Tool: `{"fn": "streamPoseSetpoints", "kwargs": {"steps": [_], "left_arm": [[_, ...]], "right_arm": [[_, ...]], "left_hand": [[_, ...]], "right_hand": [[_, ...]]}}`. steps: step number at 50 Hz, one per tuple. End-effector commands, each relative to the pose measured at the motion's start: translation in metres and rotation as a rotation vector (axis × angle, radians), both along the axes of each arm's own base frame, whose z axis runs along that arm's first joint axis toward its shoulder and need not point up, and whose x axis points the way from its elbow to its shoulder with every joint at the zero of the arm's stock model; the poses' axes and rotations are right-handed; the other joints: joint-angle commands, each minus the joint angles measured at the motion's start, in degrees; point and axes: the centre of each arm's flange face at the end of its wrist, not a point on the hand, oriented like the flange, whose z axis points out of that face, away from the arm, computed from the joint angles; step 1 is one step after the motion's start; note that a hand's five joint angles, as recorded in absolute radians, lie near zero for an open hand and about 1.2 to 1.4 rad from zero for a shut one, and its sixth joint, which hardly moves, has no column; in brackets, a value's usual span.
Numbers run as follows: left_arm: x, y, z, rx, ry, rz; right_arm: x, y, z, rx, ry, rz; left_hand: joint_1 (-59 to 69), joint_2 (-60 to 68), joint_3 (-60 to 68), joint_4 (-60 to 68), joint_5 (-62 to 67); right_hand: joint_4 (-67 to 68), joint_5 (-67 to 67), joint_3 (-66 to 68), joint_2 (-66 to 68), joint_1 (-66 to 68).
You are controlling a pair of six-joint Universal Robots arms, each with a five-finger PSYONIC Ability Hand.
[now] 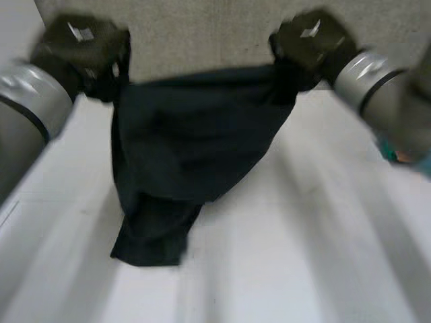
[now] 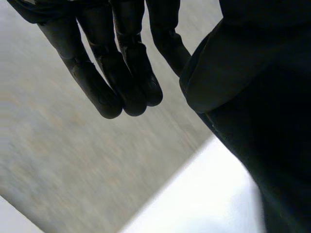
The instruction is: Fold the laundry.
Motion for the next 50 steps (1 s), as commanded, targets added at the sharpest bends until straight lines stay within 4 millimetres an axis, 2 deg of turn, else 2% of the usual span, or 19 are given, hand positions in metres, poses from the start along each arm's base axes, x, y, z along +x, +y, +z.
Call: {"fn": "streamPoseSetpoints", "kwargs": {"steps": [1, 7, 10, 14, 15, 18, 19, 22, 23, 25, 26, 27, 28, 29, 30, 35, 40, 47, 50], "left_arm": [[0.015, 0.028, 0.081, -0.174, 0.232, -0.037], [0.025, 0.034, 0.11, -0.203, 0.276, -0.056], [0.023, 0.029, 0.11, -0.184, 0.282, -0.068], [0.012, -0.002, 0.1, -0.149, 0.289, -0.061], [0.007, -0.021, 0.091, -0.135, 0.284, -0.043], [0.001, -0.057, 0.076, -0.125, 0.286, -0.001], [-0.006, -0.081, 0.064, -0.127, 0.283, 0.018], [-0.017, -0.115, 0.044, -0.128, 0.281, 0.022], [-0.026, -0.134, 0.026, -0.118, 0.28, 0.013], [-0.034, -0.15, 0.009, -0.104, 0.273, -0.009], [-0.037, -0.158, -0.002, -0.094, 0.267, -0.017], [-0.043, -0.171, -0.022, -0.074, 0.259, -0.03], [-0.045, -0.177, -0.032, -0.065, 0.257, -0.031], [-0.047, -0.182, -0.039, -0.059, 0.257, -0.028], [-0.047, -0.189, -0.05, -0.05, 0.263, -0.007], [-0.033, -0.202, -0.065, -0.039, 0.274, 0.134], [-0.016, -0.202, -0.06, -0.04, 0.263, 0.237], [-0.002, -0.165, -0.052, 0.044, 0.148, 0.241], [0.001, -0.134, -0.054, 0.095, 0.049, 0.21]], "right_arm": [[-0.022, 0.03, 0.063, -0.038, -0.093, -0.016], [-0.03, 0.035, 0.087, -0.03, -0.164, -0.039], [-0.027, 0.028, 0.089, -0.019, -0.204, -0.038], [-0.011, 0.008, 0.067, 0.031, -0.197, -0.044], [-0.004, -0.002, 0.056, 0.049, -0.193, -0.064], [0.006, -0.02, 0.034, 0.075, -0.184, -0.114], [0.012, -0.035, 0.02, 0.077, -0.188, -0.158], [0.024, -0.053, -0.005, 0.066, -0.2, -0.217], [0.034, -0.064, -0.02, 0.037, -0.214, -0.244], [0.044, -0.074, -0.037, 0.005, -0.225, -0.264], [0.049, -0.078, -0.045, -0.015, -0.231, -0.268], [0.057, -0.086, -0.059, -0.059, -0.23, -0.282], [0.06, -0.089, -0.067, -0.083, -0.222, -0.289], [0.066, -0.091, -0.072, -0.114, -0.214, -0.287], [0.073, -0.093, -0.083, -0.153, -0.193, -0.289], [0.08, -0.088, -0.1, -0.174, -0.109, -0.297], [0.066, -0.077, -0.093, -0.079, -0.075, -0.299], [0.035, -0.038, -0.084, 0.116, 0.057, -0.264], [0.025, -0.011, -0.089, 0.231, 0.143, -0.204]], "left_hand": [[13.56, 11.47, 11.92, 11.58, 12.66], [13.56, 11.47, 11.92, 11.58, 12.66], [13.56, 11.47, 11.92, 11.58, 12.66], [13.56, 11.47, 11.92, 11.58, 12.66], [13.56, 11.47, 11.92, 11.58, 12.66], [13.56, 11.47, 11.92, 11.58, 12.66], [13.56, 11.47, 11.92, 11.58, 12.66], [13.56, 11.47, 11.92, 11.58, 12.66], [13.56, 11.47, 11.92, 11.58, 12.66], [13.56, 11.47, 11.92, 11.58, 12.66], [13.56, 11.47, 11.92, 11.58, 12.66], [2.75, 0.66, 1.12, 0.77, 1.86], [-13.34, -15.43, -14.98, -15.32, -14.24], [-26.99, -29.08, -28.63, -28.97, -27.89], [-56.44, -58.53, -58.08, -58.42, -57.34], [-56.44, -58.53, -58.08, -58.42, -57.34], [-56.44, -58.53, -58.08, -58.42, -57.34], [-56.44, -58.53, -58.08, -58.42, -57.34], [-56.44, -58.53, -58.08, -58.42, -57.34]], "right_hand": [[11.59, 13.53, 12.11, 12.93, 15.24], [11.59, 13.53, 12.11, 12.93, 15.24], [11.59, 13.53, 12.11, 12.93, 15.24], [11.59, 13.53, 12.11, 12.93, 15.24], [11.59, 13.53, 12.11, 12.93, 15.24], [11.59, 13.53, 12.11, 12.93, 15.24], [11.59, 13.53, 12.11, 12.93, 15.24], [11.59, 13.53, 12.11, 12.93, 15.24], [11.59, 13.53, 12.11, 12.93, 15.24], [11.59, 13.53, 12.11, 12.93, 15.24], [0.57, 2.52, 1.09, 1.91, 4.23], [-31.35, -29.4, -30.82, -30.0, -27.69], [-46.15, -44.2, -45.63, -44.81, -42.49], [-58.41, -56.47, -57.89, -57.07, -54.76], [-58.41, -56.47, -57.89, -57.07, -54.76], [-58.41, -56.47, -57.89, -57.07, -54.76], [-58.41, -56.47, -57.89, -57.07, -54.76], [-58.41, -56.47, -57.89, -57.07, -54.76], [-51.05, -49.1, -50.53, -49.71, -47.39]]}}
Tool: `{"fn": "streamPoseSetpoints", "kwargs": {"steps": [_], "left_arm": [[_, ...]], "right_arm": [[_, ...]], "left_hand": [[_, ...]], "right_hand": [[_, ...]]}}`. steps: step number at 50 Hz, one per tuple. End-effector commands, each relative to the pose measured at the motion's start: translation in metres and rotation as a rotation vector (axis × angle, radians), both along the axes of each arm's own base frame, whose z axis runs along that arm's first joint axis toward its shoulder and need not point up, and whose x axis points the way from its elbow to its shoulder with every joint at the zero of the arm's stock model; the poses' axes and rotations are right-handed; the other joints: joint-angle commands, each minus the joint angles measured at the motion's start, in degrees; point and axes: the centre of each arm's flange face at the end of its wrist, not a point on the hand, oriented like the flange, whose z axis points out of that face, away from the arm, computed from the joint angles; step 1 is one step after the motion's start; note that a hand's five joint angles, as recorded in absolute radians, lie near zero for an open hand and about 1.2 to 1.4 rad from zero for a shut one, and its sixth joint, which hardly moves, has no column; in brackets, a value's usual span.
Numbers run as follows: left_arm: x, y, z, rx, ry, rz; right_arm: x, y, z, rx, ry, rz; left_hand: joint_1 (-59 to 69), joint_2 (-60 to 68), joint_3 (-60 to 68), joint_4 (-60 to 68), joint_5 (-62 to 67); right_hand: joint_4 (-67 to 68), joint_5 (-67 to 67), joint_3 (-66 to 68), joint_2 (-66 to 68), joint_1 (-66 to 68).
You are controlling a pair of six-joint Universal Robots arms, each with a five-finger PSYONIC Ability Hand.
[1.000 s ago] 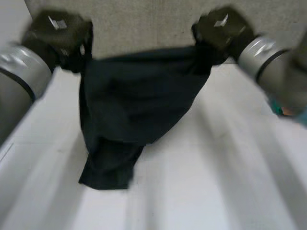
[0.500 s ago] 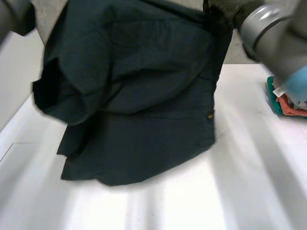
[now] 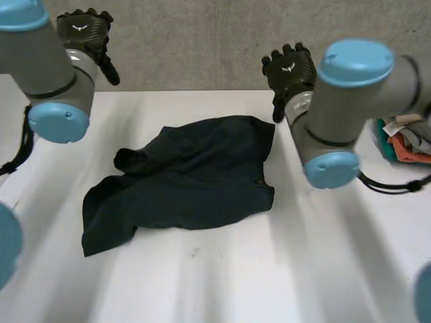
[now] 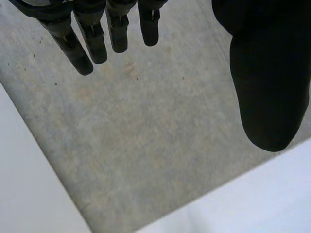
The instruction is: Fold the laundry.
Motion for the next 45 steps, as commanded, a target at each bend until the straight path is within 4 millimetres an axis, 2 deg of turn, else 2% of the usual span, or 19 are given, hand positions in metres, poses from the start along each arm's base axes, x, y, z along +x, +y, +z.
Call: {"fn": "streamPoseSetpoints", "kwargs": {"steps": [1, 4, 5, 7, 8, 11, 12, 15, 17, 20, 25, 35, 42, 45], "left_arm": [[0.011, 0.07, -0.001, 0.146, -0.193, -0.07], [0.016, 0.098, -0.012, 0.217, -0.26, -0.097], [0.02, 0.117, -0.019, 0.266, -0.3, -0.112], [0.027, 0.134, -0.029, 0.321, -0.343, -0.123], [0.034, 0.151, -0.04, 0.379, -0.381, -0.135], [0.049, 0.181, -0.064, 0.506, -0.445, -0.148], [0.053, 0.187, -0.07, 0.536, -0.457, -0.155], [0.066, 0.2, -0.096, 0.637, -0.475, -0.178], [0.07, 0.2, -0.106, 0.657, -0.461, -0.191], [0.076, 0.188, -0.127, 0.686, -0.426, -0.201], [0.083, 0.157, -0.15, 0.69, -0.415, -0.165], [0.078, 0.12, -0.164, 0.625, -0.45, -0.097], [0.067, 0.106, -0.166, 0.532, -0.487, -0.099], [0.061, 0.1, -0.171, 0.505, -0.516, -0.103]], "right_arm": [[-0.031, 0.061, -0.005, 0.297, 0.147, 0.116], [-0.039, 0.084, -0.013, 0.402, 0.196, 0.172], [-0.043, 0.098, -0.019, 0.462, 0.221, 0.208], [-0.047, 0.112, -0.024, 0.526, 0.25, 0.245], [-0.051, 0.125, -0.03, 0.579, 0.278, 0.279], [-0.056, 0.142, -0.042, 0.649, 0.327, 0.326], [-0.058, 0.151, -0.049, 0.683, 0.361, 0.356], [-0.056, 0.157, -0.065, 0.692, 0.384, 0.387], [-0.052, 0.155, -0.077, 0.677, 0.375, 0.391], [-0.042, 0.147, -0.096, 0.619, 0.333, 0.382], [-0.023, 0.123, -0.111, 0.446, 0.2, 0.3], [0.003, 0.111, -0.122, 0.242, 0.12, 0.279], [0.017, 0.095, -0.13, 0.144, 0.117, 0.277], [0.025, 0.086, -0.135, 0.11, 0.114, 0.273]], "left_hand": [[0.79, -0.2, -0.65, -0.02, -1.19], [7.54, 6.55, 6.1, 6.73, 5.56], [14.4, 13.4, 12.95, 13.59, 12.41], [18.49, 17.49, 17.04, 17.67, 16.5], [23.17, 22.17, 21.72, 22.36, 21.18], [29.09, 28.09, 27.64, 28.28, 27.1], [29.44, 28.44, 27.99, 28.63, 27.45], [29.44, 28.44, 27.99, 28.63, 27.46], [28.27, 27.27, 26.82, 27.46, 26.29], [15.69, 14.69, 14.24, 14.88, 13.7], [8.11, 7.11, 6.66, 7.29, 6.12], [10.76, 9.77, 9.32, 9.95, 8.78], [12.95, 11.95, 11.51, 12.14, 10.97], [20.0, 19.0, 18.55, 19.19, 18.02]], "right_hand": [[12.49, 11.65, 12.4, 12.46, 11.83], [15.58, 14.74, 15.48, 15.54, 14.92], [23.92, 23.08, 23.82, 23.88, 23.26], [28.2, 27.36, 28.1, 28.16, 27.53], [32.21, 31.37, 32.11, 32.17, 31.54], [35.44, 34.6, 35.34, 35.4, 34.78], [35.61, 34.77, 35.51, 35.57, 34.94], [33.94, 33.1, 33.84, 33.9, 33.27], [32.76, 31.92, 32.66, 32.72, 32.1], [23.51, 22.67, 23.42, 23.48, 22.85], [14.6, 13.76, 14.51, 14.57, 13.94], [14.75, 13.91, 14.65, 14.71, 14.09], [15.76, 14.92, 15.66, 15.72, 15.1], [15.76, 14.92, 15.66, 15.72, 15.1]]}}
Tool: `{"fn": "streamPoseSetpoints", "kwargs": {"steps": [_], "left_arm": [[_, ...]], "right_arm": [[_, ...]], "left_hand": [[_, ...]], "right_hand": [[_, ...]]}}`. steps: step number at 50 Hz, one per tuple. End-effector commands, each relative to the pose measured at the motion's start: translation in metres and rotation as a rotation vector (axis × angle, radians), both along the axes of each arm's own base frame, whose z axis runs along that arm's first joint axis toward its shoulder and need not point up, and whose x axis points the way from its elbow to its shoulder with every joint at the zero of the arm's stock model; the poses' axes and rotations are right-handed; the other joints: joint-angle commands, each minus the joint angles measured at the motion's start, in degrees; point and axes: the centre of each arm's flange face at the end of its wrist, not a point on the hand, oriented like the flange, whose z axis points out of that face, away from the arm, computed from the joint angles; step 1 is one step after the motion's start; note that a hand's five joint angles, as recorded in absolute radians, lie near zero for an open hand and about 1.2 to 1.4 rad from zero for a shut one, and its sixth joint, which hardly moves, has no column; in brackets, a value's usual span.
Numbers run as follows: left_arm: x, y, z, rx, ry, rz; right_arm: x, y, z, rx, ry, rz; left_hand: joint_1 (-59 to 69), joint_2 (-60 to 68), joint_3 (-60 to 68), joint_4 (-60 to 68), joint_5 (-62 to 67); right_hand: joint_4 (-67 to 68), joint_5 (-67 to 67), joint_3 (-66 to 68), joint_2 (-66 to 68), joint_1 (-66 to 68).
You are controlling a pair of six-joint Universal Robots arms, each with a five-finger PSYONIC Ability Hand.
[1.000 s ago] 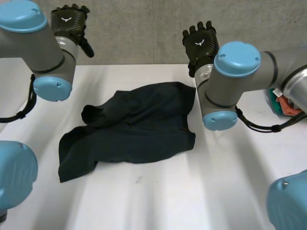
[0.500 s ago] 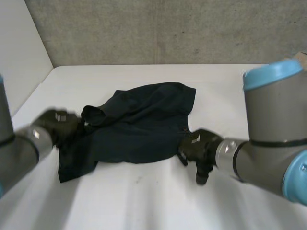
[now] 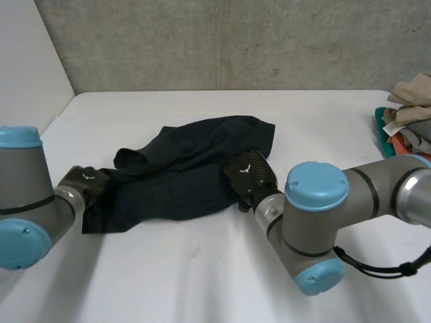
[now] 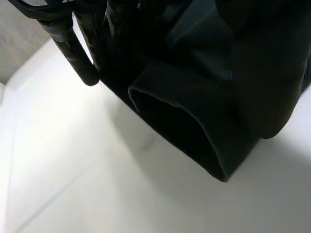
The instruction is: Fold the laundry.
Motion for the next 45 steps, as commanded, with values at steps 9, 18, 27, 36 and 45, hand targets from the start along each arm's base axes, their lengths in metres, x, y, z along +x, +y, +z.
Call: {"fn": "streamPoseSetpoints", "kwargs": {"steps": [9, 18, 27, 36, 45], "left_arm": [[-0.017, -0.017, -0.005, -0.102, -0.069, -0.041], [-0.013, 0.013, 0.093, -0.274, 0.061, -0.021], [-0.011, 0.089, 0.246, -0.529, 0.408, -0.088], [-0.037, 0.082, 0.244, -0.382, 0.418, -0.115], [-0.074, 0.001, 0.177, -0.252, 0.335, -0.088]], "right_arm": [[0.022, -0.035, -0.026, -0.087, 0.026, -0.018], [-0.021, -0.031, 0.08, -0.053, -0.075, -0.097], [-0.079, -0.016, 0.217, -0.091, -0.102, -0.144], [-0.085, -0.041, 0.214, 0.018, -0.036, -0.182], [-0.063, -0.075, 0.148, 0.079, 0.09, -0.149]], "left_hand": [[59.74, 60.4, 60.62, 60.85, 60.23], [59.78, 60.44, 60.66, 60.9, 60.27], [59.78, 60.44, 60.66, 60.9, 60.27], [59.78, 60.44, 60.66, 60.9, 60.27], [59.78, 60.44, 60.66, 60.9, 60.27]], "right_hand": [[36.29, 37.16, 35.2, 35.19, 35.11], [55.6, 56.46, 54.51, 54.49, 54.41], [55.6, 56.46, 54.51, 54.49, 54.41], [55.6, 56.46, 54.51, 54.49, 54.41], [55.6, 56.46, 54.51, 54.49, 54.41]]}}
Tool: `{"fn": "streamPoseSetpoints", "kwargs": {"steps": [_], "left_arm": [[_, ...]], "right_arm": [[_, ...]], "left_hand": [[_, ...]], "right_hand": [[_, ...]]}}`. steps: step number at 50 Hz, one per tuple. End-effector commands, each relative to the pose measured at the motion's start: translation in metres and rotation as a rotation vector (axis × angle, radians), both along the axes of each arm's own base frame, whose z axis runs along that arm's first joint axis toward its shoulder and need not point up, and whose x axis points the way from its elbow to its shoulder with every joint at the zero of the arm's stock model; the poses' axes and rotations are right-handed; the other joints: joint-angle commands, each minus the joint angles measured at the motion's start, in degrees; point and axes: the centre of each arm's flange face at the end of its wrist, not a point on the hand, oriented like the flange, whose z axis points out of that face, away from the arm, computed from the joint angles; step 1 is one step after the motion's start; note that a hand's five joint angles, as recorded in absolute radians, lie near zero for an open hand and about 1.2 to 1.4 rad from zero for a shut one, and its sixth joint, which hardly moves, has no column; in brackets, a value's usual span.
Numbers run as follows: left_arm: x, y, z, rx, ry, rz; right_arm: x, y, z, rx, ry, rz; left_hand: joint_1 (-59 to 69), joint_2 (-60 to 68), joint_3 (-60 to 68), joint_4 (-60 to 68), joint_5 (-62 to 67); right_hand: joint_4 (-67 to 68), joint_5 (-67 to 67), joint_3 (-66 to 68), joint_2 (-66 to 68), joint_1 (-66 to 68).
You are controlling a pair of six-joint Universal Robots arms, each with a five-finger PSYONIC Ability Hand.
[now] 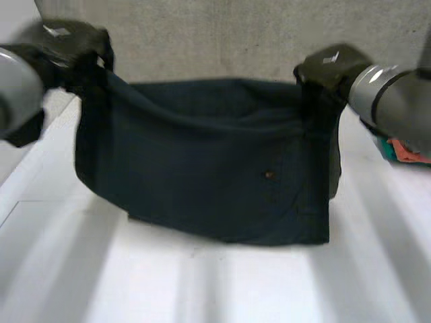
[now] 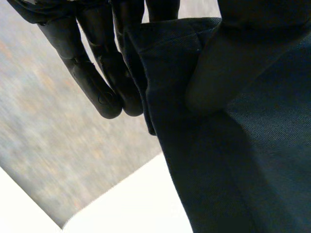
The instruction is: Fold the laundry.
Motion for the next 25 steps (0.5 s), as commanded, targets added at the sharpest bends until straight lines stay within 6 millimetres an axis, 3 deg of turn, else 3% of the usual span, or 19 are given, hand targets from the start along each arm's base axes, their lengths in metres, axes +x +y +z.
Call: {"fn": "streamPoseSetpoints", "kwargs": {"steps": [1, 4, 5, 8, 9, 13, 15, 19, 23, 25], "left_arm": [[-0.028, -0.063, -0.047, 0.054, -0.058, 0.018], [-0.043, -0.081, -0.037, -0.031, -0.028, 0.019], [-0.045, -0.085, -0.017, -0.111, 0.016, 0.031], [-0.047, -0.085, 0.014, -0.228, 0.102, 0.045], [-0.045, -0.085, 0.029, -0.292, 0.161, 0.058], [-0.042, -0.071, 0.071, -0.455, 0.314, 0.067], [-0.041, -0.063, 0.077, -0.483, 0.342, 0.06], [-0.045, -0.048, 0.068, -0.475, 0.318, 0.028], [-0.052, -0.042, 0.029, -0.374, 0.237, -0.008], [-0.053, -0.042, -0.002, -0.29, 0.188, -0.008]], "right_arm": [[0.022, -0.031, -0.047, -0.015, 0.059, 0.028], [0.033, -0.057, -0.034, -0.201, -0.027, -0.023], [0.034, -0.064, -0.026, -0.26, -0.06, -0.046], [0.034, -0.084, 0.01, -0.488, -0.225, -0.126], [0.031, -0.087, 0.033, -0.601, -0.314, -0.15], [0.028, -0.083, 0.076, -0.781, -0.477, -0.133], [0.027, -0.081, 0.081, -0.79, -0.49, -0.115], [0.031, -0.079, 0.076, -0.734, -0.451, -0.055], [0.028, -0.085, 0.042, -0.572, -0.359, -0.022], [0.029, -0.087, 0.014, -0.459, -0.301, 0.002]], "left_hand": [[13.66, 11.48, 11.92, 11.59, 13.99], [13.66, 11.48, 11.92, 11.59, 13.99], [13.66, 11.48, 11.92, 11.59, 13.99], [13.66, 11.48, 11.92, 11.59, 13.99], [13.66, 11.48, 11.92, 11.59, 13.99], [13.66, 11.48, 11.92, 11.59, 13.99], [13.66, 11.48, 11.92, 11.59, 13.99], [13.66, 11.48, 11.92, 11.59, 13.99], [13.66, 11.48, 11.92, 11.59, 13.99], [13.66, 11.48, 11.92, 11.59, 13.99]], "right_hand": [[11.89, 13.13, 12.11, 13.02, 15.55], [11.89, 13.13, 12.11, 13.02, 15.55], [11.89, 13.13, 12.11, 13.02, 15.55], [11.89, 13.13, 12.11, 13.02, 15.55], [11.89, 13.13, 12.11, 13.02, 15.55], [11.89, 13.13, 12.11, 13.02, 15.55], [11.89, 13.13, 12.11, 13.02, 15.55], [11.89, 13.13, 12.11, 13.02, 15.55], [11.89, 13.13, 12.11, 13.02, 15.55], [11.89, 13.13, 12.11, 13.02, 15.55]]}}
